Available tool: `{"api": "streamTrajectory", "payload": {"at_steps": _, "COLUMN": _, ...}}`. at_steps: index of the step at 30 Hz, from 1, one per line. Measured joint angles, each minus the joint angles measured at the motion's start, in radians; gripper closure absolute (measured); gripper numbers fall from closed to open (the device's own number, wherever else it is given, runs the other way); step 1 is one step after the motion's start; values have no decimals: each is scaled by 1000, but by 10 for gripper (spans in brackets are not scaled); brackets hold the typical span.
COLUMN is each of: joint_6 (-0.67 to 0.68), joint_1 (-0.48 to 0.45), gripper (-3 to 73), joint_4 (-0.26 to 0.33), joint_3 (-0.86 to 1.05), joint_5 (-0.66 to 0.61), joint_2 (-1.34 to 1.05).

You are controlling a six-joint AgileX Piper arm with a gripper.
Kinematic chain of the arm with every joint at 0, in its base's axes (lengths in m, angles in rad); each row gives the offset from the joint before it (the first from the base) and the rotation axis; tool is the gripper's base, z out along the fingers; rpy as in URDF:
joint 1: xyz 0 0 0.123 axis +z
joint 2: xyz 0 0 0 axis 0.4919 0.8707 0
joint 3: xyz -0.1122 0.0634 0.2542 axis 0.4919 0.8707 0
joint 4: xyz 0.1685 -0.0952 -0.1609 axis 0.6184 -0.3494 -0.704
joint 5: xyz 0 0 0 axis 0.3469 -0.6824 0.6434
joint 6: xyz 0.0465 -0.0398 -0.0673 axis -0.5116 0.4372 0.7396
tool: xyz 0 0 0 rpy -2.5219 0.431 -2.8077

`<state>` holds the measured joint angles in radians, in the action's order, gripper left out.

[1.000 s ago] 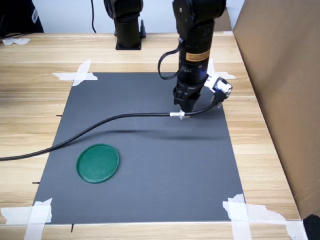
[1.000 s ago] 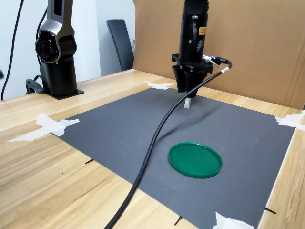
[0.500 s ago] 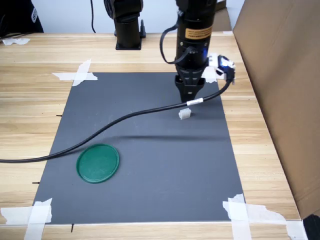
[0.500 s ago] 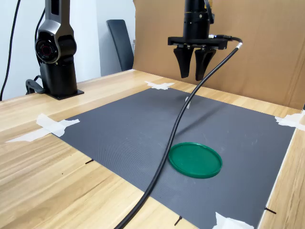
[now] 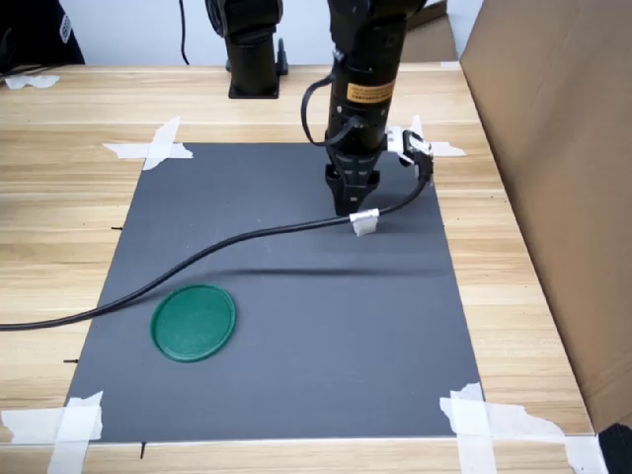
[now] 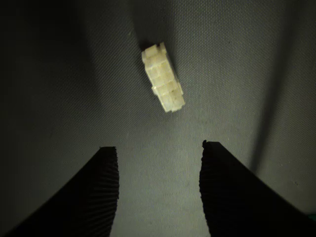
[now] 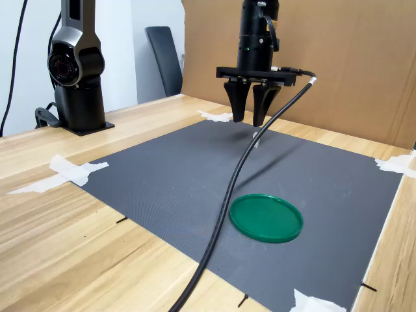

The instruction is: Grasp a white terminal and put it in the green lid.

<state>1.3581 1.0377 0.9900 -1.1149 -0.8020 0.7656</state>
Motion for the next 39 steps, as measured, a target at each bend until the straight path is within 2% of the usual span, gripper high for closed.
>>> {"api": "streamTrajectory", "payload": {"at_steps": 6, "joint_6": -44, "joint_1": 0, "gripper": 265, "joint_4": 0, "joint_3": 18, "joint_5": 87, "joint_2": 58}}
{"api": "streamTrajectory", "payload": {"at_steps": 12, "joint_6": -66, "joint_1": 0, "gripper": 265, "joint_4": -14, "joint_3": 19, "joint_5": 92, "joint_2": 64}}
{"api": "streamTrajectory", "payload": {"at_steps": 16, "joint_6": -113, "joint_1": 0, "gripper": 265, "joint_4": -53, "joint_3": 19, "joint_5": 96, "joint_2": 59}}
{"api": "streamTrajectory", "payload": {"at_steps": 24, "joint_6": -218, "joint_1": 4, "gripper": 265, "joint_4": -55, "joint_3": 11, "joint_5": 117, "joint_2": 47}}
{"api": "streamTrajectory", "payload": {"at_steps": 26, "joint_6": -161, "joint_1": 42, "gripper": 265, "joint_4": -51, "joint_3": -19, "joint_5": 83, "joint_2": 46}}
{"api": "streamTrajectory", "payload": {"at_steps": 31, "joint_6": -63, "joint_1": 58, "gripper": 265, "joint_4": -50, "joint_3": -20, "joint_5": 65, "joint_2": 46}}
{"api": "streamTrajectory", "payload": {"at_steps": 35, "joint_6": 81, "joint_1": 57, "gripper": 266, "joint_4": -94, "joint_3": -21, "joint_5": 68, "joint_2": 46}}
{"api": "streamTrajectory", "payload": {"at_steps": 39, "joint_6": 148, "joint_1": 57, "gripper": 266, "joint_4": -90, "joint_3": -21, "joint_5": 68, "joint_2": 46}}
